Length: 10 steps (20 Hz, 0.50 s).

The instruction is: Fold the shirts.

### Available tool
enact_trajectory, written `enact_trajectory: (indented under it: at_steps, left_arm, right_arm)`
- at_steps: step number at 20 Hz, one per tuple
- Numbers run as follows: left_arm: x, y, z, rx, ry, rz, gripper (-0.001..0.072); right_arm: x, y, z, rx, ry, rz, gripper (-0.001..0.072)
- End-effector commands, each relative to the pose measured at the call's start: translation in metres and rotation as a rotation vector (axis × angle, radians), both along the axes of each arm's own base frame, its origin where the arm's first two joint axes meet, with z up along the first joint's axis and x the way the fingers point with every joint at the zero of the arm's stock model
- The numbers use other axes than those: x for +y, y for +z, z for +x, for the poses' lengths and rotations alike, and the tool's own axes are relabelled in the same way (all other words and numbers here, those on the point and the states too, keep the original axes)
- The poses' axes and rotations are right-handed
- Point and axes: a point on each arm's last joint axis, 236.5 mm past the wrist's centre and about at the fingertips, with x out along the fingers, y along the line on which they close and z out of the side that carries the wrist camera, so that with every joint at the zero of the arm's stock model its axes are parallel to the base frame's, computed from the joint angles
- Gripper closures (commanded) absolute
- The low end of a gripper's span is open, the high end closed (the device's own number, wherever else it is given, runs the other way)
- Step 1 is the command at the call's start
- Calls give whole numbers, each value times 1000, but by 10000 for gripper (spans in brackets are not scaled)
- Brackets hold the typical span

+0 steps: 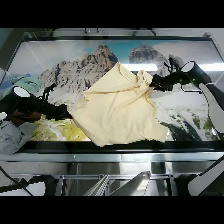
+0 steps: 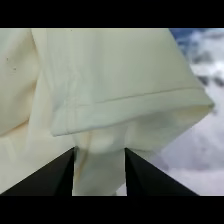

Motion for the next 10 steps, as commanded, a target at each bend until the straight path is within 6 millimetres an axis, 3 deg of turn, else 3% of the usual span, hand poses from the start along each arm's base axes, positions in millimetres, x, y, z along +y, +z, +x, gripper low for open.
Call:
enact_trajectory:
  at_steps: [1, 2, 3, 7, 10]
  left_arm:
    - [0, 1, -1, 2, -1, -2, 680]
    - [0, 1, -1, 2, -2, -2, 680]
    - [0, 1, -1, 2, -2, -2, 680]
    - [2, 1, 1, -15, -16, -1, 680]
    - [25, 3, 22, -53, 6, 36, 680]
  right_arm:
    - [13, -6, -12, 52, 25, 13, 544]
    - [16, -7, -13, 55, 31, 14, 666]
    - [19, -6, -14, 57, 36, 15, 695]
    - [11, 6, -13, 41, 26, 4, 697]
    - [-22, 13, -28, 91, 14, -85, 698]
